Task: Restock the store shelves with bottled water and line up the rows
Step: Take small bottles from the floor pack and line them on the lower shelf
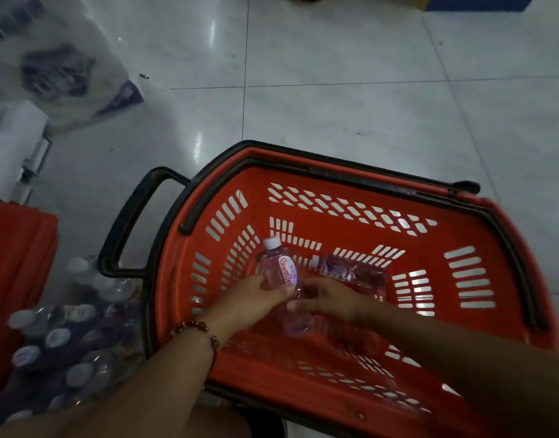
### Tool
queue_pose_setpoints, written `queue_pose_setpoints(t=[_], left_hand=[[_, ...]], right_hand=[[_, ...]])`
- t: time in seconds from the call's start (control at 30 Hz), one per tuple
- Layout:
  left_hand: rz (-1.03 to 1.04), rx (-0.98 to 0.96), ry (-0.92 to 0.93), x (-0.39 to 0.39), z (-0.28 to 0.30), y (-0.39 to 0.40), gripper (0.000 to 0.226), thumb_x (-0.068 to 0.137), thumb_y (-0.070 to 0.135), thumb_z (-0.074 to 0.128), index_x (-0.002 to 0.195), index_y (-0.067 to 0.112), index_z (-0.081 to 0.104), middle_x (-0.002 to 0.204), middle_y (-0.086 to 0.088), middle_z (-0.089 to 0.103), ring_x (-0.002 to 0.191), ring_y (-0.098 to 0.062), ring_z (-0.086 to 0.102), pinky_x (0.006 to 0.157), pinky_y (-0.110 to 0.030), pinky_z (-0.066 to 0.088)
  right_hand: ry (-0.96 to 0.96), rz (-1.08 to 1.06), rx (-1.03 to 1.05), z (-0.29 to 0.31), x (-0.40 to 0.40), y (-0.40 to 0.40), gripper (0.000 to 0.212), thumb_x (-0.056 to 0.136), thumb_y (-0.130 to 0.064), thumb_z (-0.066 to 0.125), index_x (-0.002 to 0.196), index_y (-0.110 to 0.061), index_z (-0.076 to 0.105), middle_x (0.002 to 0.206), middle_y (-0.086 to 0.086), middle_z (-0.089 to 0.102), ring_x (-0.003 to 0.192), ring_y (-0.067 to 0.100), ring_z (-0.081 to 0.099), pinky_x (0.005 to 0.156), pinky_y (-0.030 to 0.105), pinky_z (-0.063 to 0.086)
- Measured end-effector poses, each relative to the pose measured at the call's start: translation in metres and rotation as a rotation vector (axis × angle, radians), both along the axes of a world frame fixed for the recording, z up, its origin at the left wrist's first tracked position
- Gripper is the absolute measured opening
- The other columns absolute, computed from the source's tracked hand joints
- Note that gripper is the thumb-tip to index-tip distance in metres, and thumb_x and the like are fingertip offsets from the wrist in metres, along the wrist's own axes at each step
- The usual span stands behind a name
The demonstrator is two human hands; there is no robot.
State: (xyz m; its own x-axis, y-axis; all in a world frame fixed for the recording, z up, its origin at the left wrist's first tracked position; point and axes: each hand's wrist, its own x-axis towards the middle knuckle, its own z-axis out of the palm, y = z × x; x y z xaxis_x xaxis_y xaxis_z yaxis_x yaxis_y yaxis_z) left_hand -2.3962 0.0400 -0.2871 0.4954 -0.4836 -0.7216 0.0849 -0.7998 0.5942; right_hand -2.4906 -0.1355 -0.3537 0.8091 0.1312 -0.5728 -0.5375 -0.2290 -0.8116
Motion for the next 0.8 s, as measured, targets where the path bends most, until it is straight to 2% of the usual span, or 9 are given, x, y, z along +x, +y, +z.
queue_pose_setpoints(t=[0.07,0.13,0.23,0.3,0.37,0.53,0.67,0.73,0.8], left_hand=[[0.184,-0.123,0.066,-0.002,0.008,-0.008,0.027,0.091,0.043,0.071,0.115,0.034,0.066,0.102,0.013,0.072,0.098,-0.007,0.068,0.082,-0.027,0.057],[0.298,-0.156,0.048,-0.001,0.016,-0.011,0.018,0.09,0.036,0.074,0.101,0.034,0.06,0.092,0.014,0.068,0.082,-0.001,0.065,0.059,-0.017,0.05],[0.38,-0.131,0.01,0.003,0.015,-0.009,0.03,0.086,0.048,0.074,0.107,0.033,0.061,0.101,0.007,0.073,0.087,-0.012,0.07,0.064,-0.025,0.048],[0.438,-0.146,0.006,0.005,0.018,-0.009,0.022,0.088,0.046,0.071,0.101,0.033,0.06,0.099,0.005,0.074,0.086,-0.015,0.072,0.067,-0.028,0.05],[0.485,-0.18,0.023,0.008,0.022,-0.01,0.017,0.09,0.042,0.069,0.098,0.03,0.06,0.095,0.003,0.074,0.084,-0.017,0.072,0.066,-0.028,0.051],[0.535,-0.224,0.026,0.012,0.031,-0.005,0.017,0.091,0.042,0.068,0.097,0.028,0.06,0.094,-0.001,0.075,0.082,-0.018,0.073,0.065,-0.029,0.053],[0.535,-0.229,0.027,0.01,0.041,-0.001,0.026,0.087,0.046,0.07,0.105,0.027,0.064,0.093,0.001,0.077,0.083,-0.018,0.075,0.072,-0.033,0.058],[0.534,-0.236,0.02,0.009,0.049,0.004,0.026,0.087,0.047,0.07,0.104,0.028,0.063,0.095,0.002,0.076,0.084,-0.017,0.074,0.068,-0.031,0.054],[0.555,-0.253,0.028,0.008,0.059,0.009,0.024,0.088,0.045,0.069,0.103,0.028,0.063,0.096,0.001,0.076,0.085,-0.018,0.074,0.071,-0.032,0.056]], right_hand=[[-0.01,-0.074,0.086,0.013,-0.003,0.014,0.036,0.089,-0.029,0.074,0.12,-0.013,0.069,0.112,0.006,0.074,0.098,0.013,0.07,0.083,0.031,0.057],[0.012,-0.145,0.158,0.025,-0.005,0.023,0.031,0.092,-0.031,0.069,0.118,-0.014,0.069,0.109,0.004,0.075,0.095,0.01,0.071,0.077,0.026,0.055],[0.062,-0.156,0.11,0.03,-0.006,0.015,0.041,0.096,-0.057,0.048,0.121,-0.032,0.067,0.119,-0.009,0.07,0.108,0.005,0.066,0.094,0.027,0.049],[0.104,-0.177,-0.214,0.014,-0.006,-0.006,0.044,0.095,-0.064,0.045,0.129,-0.039,0.057,0.13,-0.007,0.063,0.115,0.012,0.061,0.099,0.037,0.048],[0.169,-0.14,-0.641,-0.011,-0.013,-0.031,0.053,0.087,-0.056,0.064,0.135,-0.04,0.047,0.137,0.0,0.056,0.119,0.021,0.058,0.095,0.044,0.053],[0.285,-0.178,-0.893,-0.043,-0.022,-0.052,0.061,0.081,-0.04,0.076,0.133,-0.027,0.048,0.129,0.008,0.056,0.111,0.026,0.058,0.089,0.037,0.055],[0.21,-0.162,-0.627,-0.016,-0.015,-0.023,0.035,0.097,-0.005,0.059,0.132,0.001,0.056,0.125,0.015,0.06,0.1,0.028,0.062,0.059,-0.001,0.042],[0.219,-0.172,-0.518,-0.005,-0.018,-0.009,0.038,0.098,-0.019,0.061,0.132,-0.002,0.054,0.119,0.009,0.061,0.082,0.007,0.055,0.053,0.004,0.042],[0.289,-0.226,-0.438,-0.013,-0.031,-0.009,0.051,0.093,-0.047,0.063,0.134,-0.019,0.053,0.127,0.0,0.061,0.091,0.008,0.056,0.072,0.017,0.049]])
